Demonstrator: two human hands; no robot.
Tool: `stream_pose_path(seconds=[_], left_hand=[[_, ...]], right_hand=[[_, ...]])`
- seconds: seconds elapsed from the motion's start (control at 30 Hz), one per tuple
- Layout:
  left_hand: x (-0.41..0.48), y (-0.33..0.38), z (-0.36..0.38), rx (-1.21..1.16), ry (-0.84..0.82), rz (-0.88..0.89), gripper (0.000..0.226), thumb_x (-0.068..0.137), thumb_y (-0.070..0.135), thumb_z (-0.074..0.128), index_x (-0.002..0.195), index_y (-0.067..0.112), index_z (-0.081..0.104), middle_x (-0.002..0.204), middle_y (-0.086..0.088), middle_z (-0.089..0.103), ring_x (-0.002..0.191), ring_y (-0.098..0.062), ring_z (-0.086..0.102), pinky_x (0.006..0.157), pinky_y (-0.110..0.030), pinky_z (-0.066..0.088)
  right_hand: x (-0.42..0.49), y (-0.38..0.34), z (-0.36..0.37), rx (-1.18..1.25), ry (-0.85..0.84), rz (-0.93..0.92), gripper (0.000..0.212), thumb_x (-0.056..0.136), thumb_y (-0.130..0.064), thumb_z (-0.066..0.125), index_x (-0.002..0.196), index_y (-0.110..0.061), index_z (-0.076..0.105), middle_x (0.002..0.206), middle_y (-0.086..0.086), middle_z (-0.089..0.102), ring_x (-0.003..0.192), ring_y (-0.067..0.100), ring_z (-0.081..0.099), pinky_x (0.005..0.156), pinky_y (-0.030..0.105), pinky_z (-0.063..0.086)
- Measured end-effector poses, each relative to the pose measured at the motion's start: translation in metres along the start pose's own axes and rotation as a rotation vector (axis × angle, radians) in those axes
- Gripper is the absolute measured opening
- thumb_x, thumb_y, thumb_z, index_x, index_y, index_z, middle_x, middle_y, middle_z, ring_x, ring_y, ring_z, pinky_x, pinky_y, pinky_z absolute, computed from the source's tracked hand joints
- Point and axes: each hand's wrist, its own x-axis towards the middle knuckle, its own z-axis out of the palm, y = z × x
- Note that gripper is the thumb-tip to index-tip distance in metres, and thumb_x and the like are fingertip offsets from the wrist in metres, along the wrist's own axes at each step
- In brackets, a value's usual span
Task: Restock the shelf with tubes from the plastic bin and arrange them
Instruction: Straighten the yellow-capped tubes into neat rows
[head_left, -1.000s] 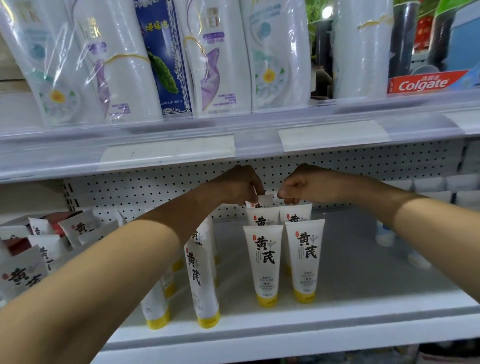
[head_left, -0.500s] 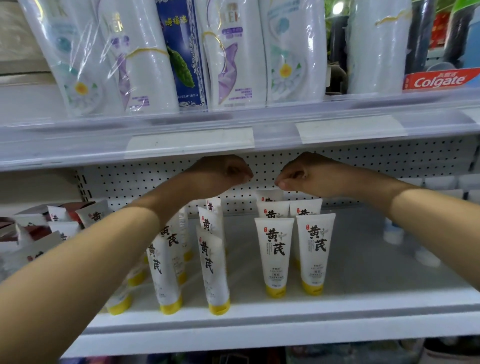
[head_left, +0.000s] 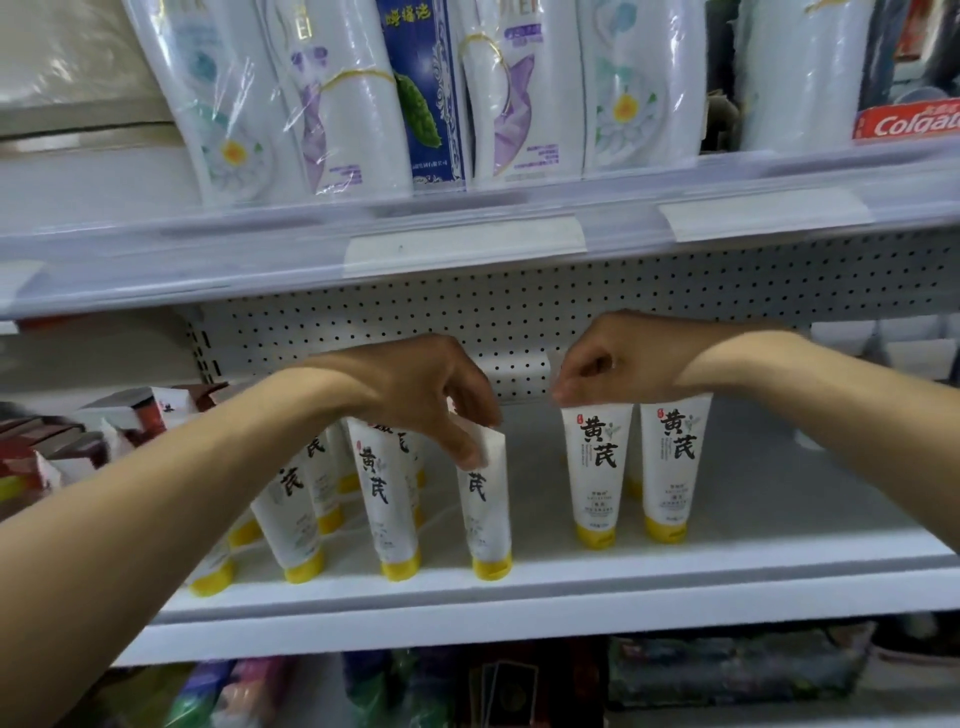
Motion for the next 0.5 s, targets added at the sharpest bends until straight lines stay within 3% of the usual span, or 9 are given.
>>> stream_pose_path(seconds=[0.07, 0.13, 0.33, 0.5], left_hand=[[0.003, -0.002, 0.007, 0.016, -0.026, 0.024, 0.035, 0.070, 0.029, 0.084, 0.104, 0.029, 0.074, 0.097, 0.018, 0.072, 0.091, 0.005, 0.064, 0.083, -0.014, 0.052], [0.005, -0.003, 0.015, 0.036, -0.037, 0.024, 0.025, 0.073, 0.027, 0.081, 0.098, 0.027, 0.075, 0.090, 0.016, 0.073, 0.082, 0.003, 0.067, 0.080, -0.024, 0.056], [0.010, 0.000, 0.028, 0.044, 0.081, -0.021, 0.017, 0.075, 0.033, 0.079, 0.089, 0.025, 0.074, 0.078, 0.013, 0.071, 0.069, 0.001, 0.066, 0.057, -0.011, 0.047], [0.019, 0.004, 0.034, 0.030, 0.147, -0.056, 0.016, 0.076, 0.032, 0.078, 0.088, 0.023, 0.073, 0.079, 0.008, 0.071, 0.069, -0.002, 0.065, 0.057, -0.016, 0.048]], right_hand=[[-0.004, -0.001, 0.004, -0.005, -0.058, 0.073, 0.038, 0.076, -0.062, 0.062, 0.089, -0.028, 0.073, 0.082, -0.013, 0.073, 0.075, 0.007, 0.069, 0.077, 0.037, 0.058], [-0.005, 0.000, 0.008, -0.031, -0.089, 0.128, 0.022, 0.077, -0.049, 0.071, 0.087, -0.029, 0.071, 0.082, -0.015, 0.072, 0.074, 0.008, 0.069, 0.077, 0.039, 0.059], [-0.006, 0.000, 0.021, -0.046, -0.076, 0.182, 0.012, 0.081, -0.039, 0.072, 0.078, -0.029, 0.065, 0.081, -0.014, 0.067, 0.076, 0.011, 0.067, 0.074, 0.040, 0.058], [-0.004, 0.003, 0.021, -0.035, -0.075, 0.161, 0.011, 0.082, -0.034, 0.070, 0.079, -0.025, 0.066, 0.083, -0.012, 0.066, 0.077, 0.013, 0.066, 0.077, 0.042, 0.057]])
